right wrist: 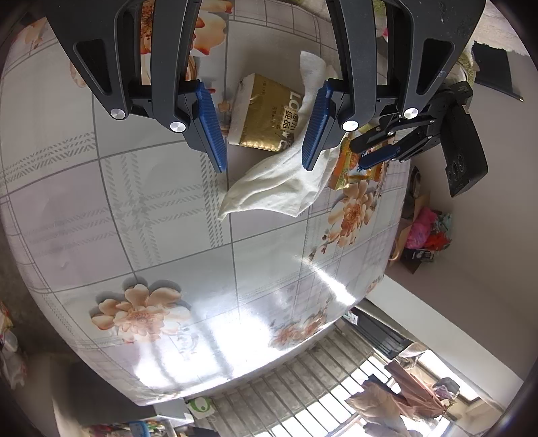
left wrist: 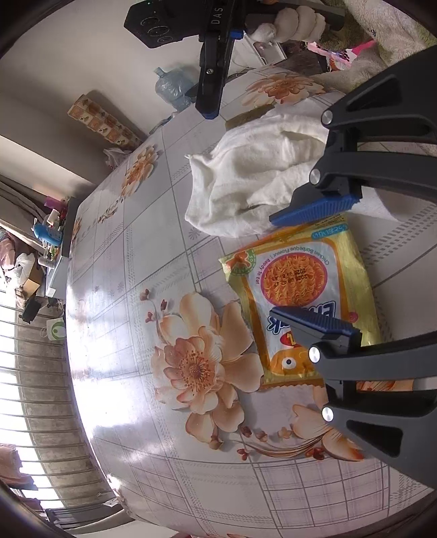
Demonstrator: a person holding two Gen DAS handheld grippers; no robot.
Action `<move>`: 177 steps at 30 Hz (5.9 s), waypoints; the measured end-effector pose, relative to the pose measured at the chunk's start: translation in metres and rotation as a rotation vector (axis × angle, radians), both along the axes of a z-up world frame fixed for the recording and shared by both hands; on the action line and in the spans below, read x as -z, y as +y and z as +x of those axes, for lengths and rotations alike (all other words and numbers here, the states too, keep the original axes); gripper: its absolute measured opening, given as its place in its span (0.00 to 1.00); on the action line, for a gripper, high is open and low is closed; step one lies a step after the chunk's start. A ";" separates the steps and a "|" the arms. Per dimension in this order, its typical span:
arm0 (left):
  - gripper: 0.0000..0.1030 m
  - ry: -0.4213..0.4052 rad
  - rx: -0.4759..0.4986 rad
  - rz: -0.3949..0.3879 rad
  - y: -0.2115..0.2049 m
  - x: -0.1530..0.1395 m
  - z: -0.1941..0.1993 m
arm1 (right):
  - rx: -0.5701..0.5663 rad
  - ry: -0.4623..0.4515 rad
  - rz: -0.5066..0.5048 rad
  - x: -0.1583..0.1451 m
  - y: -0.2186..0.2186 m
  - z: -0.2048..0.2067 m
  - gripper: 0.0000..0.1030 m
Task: Collect trash
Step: 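Position the left tool around the Enaak packet while the right tool lowers over the white cloth, then grasp the Enaak packet with the left tool while the right tool grasps and lifts the white cloth, then carry the Enaak packet and white cloth over the blue basket with both tools, then open both tools to drop the packet and cloth into the blue basket, then move both open tools back to the table toward the gold tissue roll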
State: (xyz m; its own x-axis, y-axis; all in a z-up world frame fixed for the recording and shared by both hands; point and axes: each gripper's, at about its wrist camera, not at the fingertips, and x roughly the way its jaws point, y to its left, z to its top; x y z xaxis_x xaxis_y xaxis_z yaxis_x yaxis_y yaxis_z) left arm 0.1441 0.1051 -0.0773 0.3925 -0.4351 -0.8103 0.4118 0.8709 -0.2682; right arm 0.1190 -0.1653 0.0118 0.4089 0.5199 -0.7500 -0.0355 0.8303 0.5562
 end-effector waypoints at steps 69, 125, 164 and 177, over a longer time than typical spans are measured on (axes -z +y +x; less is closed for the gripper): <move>0.08 -0.275 -0.058 -0.039 0.033 -0.083 -0.013 | -0.100 -0.336 0.447 -0.129 0.001 -0.015 0.02; 0.09 0.054 0.804 -0.098 -0.550 -0.052 0.009 | 1.069 -0.344 0.173 0.005 -0.369 -0.172 0.02; 0.58 -0.072 0.692 -0.087 -0.564 -0.053 0.038 | 1.169 -0.124 0.061 0.094 -0.371 -0.167 0.52; 0.70 -0.212 0.290 -0.080 -0.279 -0.123 0.034 | 0.622 -0.283 0.157 0.012 -0.237 -0.089 0.58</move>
